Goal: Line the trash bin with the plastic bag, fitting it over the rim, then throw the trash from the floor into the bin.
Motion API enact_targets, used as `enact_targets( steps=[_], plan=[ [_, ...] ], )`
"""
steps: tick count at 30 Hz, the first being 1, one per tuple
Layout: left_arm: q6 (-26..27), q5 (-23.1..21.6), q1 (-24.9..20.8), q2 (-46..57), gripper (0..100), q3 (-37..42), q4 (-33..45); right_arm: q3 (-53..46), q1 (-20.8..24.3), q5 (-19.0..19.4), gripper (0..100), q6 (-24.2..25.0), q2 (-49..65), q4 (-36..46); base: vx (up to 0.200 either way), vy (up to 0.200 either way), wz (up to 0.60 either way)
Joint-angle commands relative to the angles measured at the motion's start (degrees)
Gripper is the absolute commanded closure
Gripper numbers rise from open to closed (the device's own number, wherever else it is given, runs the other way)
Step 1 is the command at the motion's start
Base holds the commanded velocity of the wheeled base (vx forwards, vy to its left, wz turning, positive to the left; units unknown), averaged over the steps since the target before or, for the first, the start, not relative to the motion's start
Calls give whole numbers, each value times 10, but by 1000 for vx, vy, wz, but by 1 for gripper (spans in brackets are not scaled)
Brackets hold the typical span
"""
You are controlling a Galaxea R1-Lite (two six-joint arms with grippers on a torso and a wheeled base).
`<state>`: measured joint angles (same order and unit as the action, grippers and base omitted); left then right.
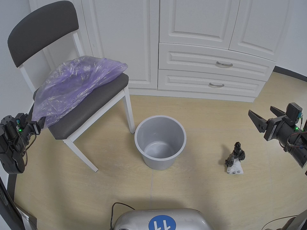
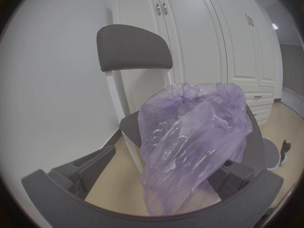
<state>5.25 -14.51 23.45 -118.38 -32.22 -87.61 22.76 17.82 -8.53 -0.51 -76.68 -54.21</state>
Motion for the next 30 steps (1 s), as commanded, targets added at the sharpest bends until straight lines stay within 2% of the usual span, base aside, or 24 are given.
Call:
enact_targets(
  steps=[1, 18, 19, 30],
  plan=[
    [-6, 0, 1, -3, 0, -5, 0, 0, -1, 0, 0, 0, -1, -1, 0, 0, 0],
    [-14, -1, -3, -2, 0, -3, -1, -1, -1, 1, 0, 0, 0, -1, 0, 0, 0],
    [-14, 0, -3, -1, 100, -3, -2, -1, -1, 1, 0, 0, 0, -1, 0, 0, 0],
    [-14, -2, -15, 18, 100, 18, -2, -10, 0, -1, 0, -5, 4, -1, 0, 0, 0]
  ],
)
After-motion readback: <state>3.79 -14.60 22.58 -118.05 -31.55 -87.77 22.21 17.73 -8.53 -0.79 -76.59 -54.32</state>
